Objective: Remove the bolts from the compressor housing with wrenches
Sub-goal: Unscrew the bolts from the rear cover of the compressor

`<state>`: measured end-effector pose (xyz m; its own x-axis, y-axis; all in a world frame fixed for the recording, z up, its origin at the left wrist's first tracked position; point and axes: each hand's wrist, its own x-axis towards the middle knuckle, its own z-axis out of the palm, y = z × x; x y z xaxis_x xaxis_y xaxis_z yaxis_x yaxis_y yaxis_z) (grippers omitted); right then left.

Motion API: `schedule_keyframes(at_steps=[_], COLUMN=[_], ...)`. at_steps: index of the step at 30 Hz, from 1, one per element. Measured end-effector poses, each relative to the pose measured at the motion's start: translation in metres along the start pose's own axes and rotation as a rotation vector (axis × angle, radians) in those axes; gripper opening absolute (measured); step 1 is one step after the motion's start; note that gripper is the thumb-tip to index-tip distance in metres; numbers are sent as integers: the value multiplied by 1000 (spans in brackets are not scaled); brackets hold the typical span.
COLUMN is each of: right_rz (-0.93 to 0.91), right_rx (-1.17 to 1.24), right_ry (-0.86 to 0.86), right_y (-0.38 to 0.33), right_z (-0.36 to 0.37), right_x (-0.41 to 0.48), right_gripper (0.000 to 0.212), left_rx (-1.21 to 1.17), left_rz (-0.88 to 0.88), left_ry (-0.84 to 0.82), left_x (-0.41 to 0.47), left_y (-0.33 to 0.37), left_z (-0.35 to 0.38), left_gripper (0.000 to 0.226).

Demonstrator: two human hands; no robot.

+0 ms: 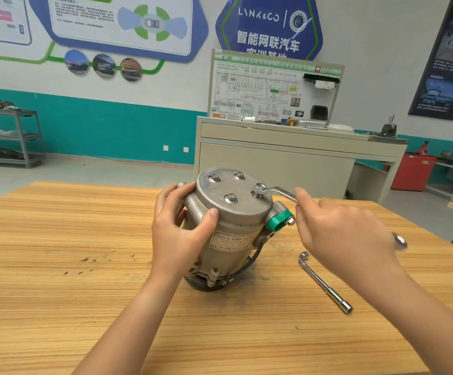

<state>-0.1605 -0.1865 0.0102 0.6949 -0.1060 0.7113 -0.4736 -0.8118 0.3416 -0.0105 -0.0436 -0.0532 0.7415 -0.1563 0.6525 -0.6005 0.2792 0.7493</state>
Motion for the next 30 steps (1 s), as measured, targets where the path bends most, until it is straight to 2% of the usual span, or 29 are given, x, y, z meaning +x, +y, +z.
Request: schedule_keyframes(at_steps=[1, 2, 4, 7, 10, 12, 13, 14, 16, 18, 19, 21, 23, 25, 28, 30], right_rz=[-11, -37, -74, -90, -291, -437, -456, -411, -157, 210, 334, 351, 206, 57, 46, 29], right_rx=[76, 139, 207, 286, 403, 379, 350, 351, 503, 781, 908, 1006, 864, 576, 266, 176], right_ry=[131, 190, 226, 159, 48, 103, 192, 293, 421, 405, 378, 388, 314, 154, -97, -169], right_y=[9, 16, 24, 20, 2, -10, -12, -13, -12, -5, -1, 8, 10, 8, 9, 9], right_z=[13, 25, 46, 68, 71, 68, 69, 70, 74, 70, 67, 54, 38, 23, 10, 5], right_x=[1, 5, 24, 70, 113, 124, 124, 122, 111, 98, 90, 68, 42, 21, 7, 4], right_gripper=[23, 25, 27, 30, 34, 32, 31, 29, 24, 21, 23, 23, 26, 34, 42, 41], left_rx=[-3, -7, -19, -8, -13, -18, -17, -14, -20, -22, -19, -22, -32, -34, -25, -18], left_rz=[6, 11, 6, 9, -5, -15, -16, -21, -26, -30, -30, -25, -27, -24, -18, -18], left_ry=[-4, -9, -31, -73, -101, -107, -109, -110, -102, -94, -83, -41, -7, 0, -13, -24], left_x=[1, 2, 5, 11, 15, 15, 15, 14, 11, 8, 6, 2, -2, -3, -2, 0], left_y=[-1, -2, -2, 1, 3, 3, 3, 3, 2, 1, 0, 0, 1, 2, 4, 5], left_z=[-3, -6, -10, -10, -9, -10, -11, -13, -17, -20, -21, -20, -17, -13, -10, -8], left_gripper=[43, 43, 44, 43, 42, 41, 41, 41, 41, 41, 41, 43, 44, 43, 42, 42])
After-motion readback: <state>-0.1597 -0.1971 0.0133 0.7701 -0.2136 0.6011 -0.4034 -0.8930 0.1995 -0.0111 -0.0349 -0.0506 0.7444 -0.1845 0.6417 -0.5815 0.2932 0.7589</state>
